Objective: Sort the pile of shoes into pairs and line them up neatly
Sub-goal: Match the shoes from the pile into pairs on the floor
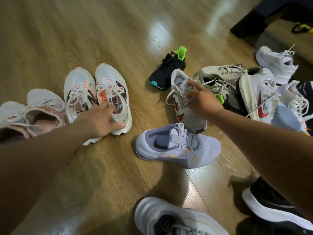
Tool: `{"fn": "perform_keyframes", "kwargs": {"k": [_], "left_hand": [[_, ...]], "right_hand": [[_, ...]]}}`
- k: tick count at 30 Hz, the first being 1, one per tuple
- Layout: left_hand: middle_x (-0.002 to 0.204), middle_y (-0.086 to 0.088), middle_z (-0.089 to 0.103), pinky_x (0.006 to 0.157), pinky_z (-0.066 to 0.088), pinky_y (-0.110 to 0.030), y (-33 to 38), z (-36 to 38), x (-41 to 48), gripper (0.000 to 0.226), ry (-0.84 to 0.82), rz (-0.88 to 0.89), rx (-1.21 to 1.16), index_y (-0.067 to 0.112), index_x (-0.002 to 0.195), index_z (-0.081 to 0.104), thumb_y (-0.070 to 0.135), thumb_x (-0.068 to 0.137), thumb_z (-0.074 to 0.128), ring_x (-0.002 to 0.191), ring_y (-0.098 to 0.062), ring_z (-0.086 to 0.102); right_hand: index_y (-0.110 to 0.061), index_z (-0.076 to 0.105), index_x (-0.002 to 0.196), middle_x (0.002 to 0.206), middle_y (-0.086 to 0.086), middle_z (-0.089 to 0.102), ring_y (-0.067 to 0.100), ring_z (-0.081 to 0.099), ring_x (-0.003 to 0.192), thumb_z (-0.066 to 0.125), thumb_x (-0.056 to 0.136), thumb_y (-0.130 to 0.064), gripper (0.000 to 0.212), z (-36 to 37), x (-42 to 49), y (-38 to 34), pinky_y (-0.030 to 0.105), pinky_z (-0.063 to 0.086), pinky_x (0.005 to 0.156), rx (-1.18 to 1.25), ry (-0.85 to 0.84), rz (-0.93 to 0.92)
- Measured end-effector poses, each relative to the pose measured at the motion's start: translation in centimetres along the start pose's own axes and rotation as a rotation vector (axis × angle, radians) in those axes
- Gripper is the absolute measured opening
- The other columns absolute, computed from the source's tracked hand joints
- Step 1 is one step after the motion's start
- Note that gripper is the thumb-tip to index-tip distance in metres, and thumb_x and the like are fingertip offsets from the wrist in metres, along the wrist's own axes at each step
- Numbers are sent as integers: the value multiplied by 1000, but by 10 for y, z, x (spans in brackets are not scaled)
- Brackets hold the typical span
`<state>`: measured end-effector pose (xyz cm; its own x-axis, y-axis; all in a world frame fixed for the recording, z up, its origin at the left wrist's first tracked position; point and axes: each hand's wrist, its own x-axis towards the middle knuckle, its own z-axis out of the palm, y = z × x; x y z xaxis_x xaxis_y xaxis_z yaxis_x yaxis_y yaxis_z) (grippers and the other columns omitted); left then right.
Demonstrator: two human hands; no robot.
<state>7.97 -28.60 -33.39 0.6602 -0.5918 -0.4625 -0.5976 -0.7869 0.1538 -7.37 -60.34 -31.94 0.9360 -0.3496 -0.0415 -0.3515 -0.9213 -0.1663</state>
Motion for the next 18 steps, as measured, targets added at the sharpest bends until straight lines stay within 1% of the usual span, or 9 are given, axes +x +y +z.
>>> {"fn": "perform_keyframes", "kwargs": {"k": [3, 5, 6, 8, 9, 11, 13, 15, 18], "left_hand": [[156, 1, 13, 107, 35, -53, 25, -4, -12, 78, 29, -140, 34, 19, 148, 30, 63, 87, 51, 140, -28, 26], [159, -8, 7, 110, 29, -56, 56, -7, -27, 77, 164, -199, 208, 18, 147, 29, 56, 85, 53, 141, -36, 22], [159, -12, 10, 112, 23, -58, 73, -7, -36, 77, 263, -148, 312, 16, 146, 31, 57, 84, 53, 141, -38, 21], [153, -12, 28, 112, 19, -55, 107, 2, -43, 65, 433, 111, 339, 16, 138, 41, 54, 86, 51, 140, -34, 27], [144, -9, 40, 111, 25, -49, 121, 9, -42, 53, 408, 251, 233, 17, 131, 47, 46, 87, 52, 135, -31, 35], [125, -5, 55, 102, 37, -40, 140, 21, -36, 36, 176, 396, -36, 18, 120, 55, 24, 84, 53, 123, -28, 47], [120, -3, 59, 97, 42, -39, 142, 25, -25, 41, 76, 425, -107, 21, 119, 59, 14, 79, 53, 118, -27, 50], [118, -1, 61, 93, 44, -38, 140, 22, -20, 40, 82, 465, -20, 26, 117, 61, 15, 79, 54, 114, -27, 52], [114, 2, 61, 77, 39, -29, 133, 18, -24, 23, 125, 499, 179, 27, 108, 61, 30, 86, 57, 110, -26, 55]], "right_hand": [[-7, 71, 97, 148, -1, 43, 31, 62, 105, 70, 79, -7, 18, -8, -13, 7, 31, 48, 78, 12, 28, -66], [-7, 71, 96, 142, 3, 47, 30, 61, 106, 72, 77, -8, 19, -4, -25, 7, 35, 51, 81, 32, -9, -127], [-8, 69, 96, 138, 5, 49, 30, 60, 108, 74, 75, -8, 22, 0, -31, 7, 35, 51, 83, 46, -49, -146], [-14, 62, 103, 126, 8, 52, 30, 57, 110, 78, 71, -10, 36, 7, -44, 11, 31, 47, 84, 125, -114, -100], [-18, 57, 111, 119, 6, 54, 30, 58, 106, 80, 69, -10, 49, 9, -51, 14, 30, 47, 83, 195, -133, -32], [-23, 38, 138, 112, 5, 57, 28, 60, 100, 85, 68, -13, 84, 8, -61, 16, 29, 46, 80, 278, -172, 90], [-22, 19, 152, 117, 11, 61, 30, 61, 102, 86, 68, -14, 108, 5, -60, 15, 29, 45, 80, 249, -236, 132], [-19, 32, 148, 121, 12, 62, 28, 61, 100, 87, 67, -16, 97, 1, -55, 9, 27, 43, 79, 191, -295, 140], [-23, 53, 115, 107, 4, 66, 25, 59, 89, 86, 68, -23, 57, -6, -55, -4, 31, 46, 71, 95, -294, 139]]}}
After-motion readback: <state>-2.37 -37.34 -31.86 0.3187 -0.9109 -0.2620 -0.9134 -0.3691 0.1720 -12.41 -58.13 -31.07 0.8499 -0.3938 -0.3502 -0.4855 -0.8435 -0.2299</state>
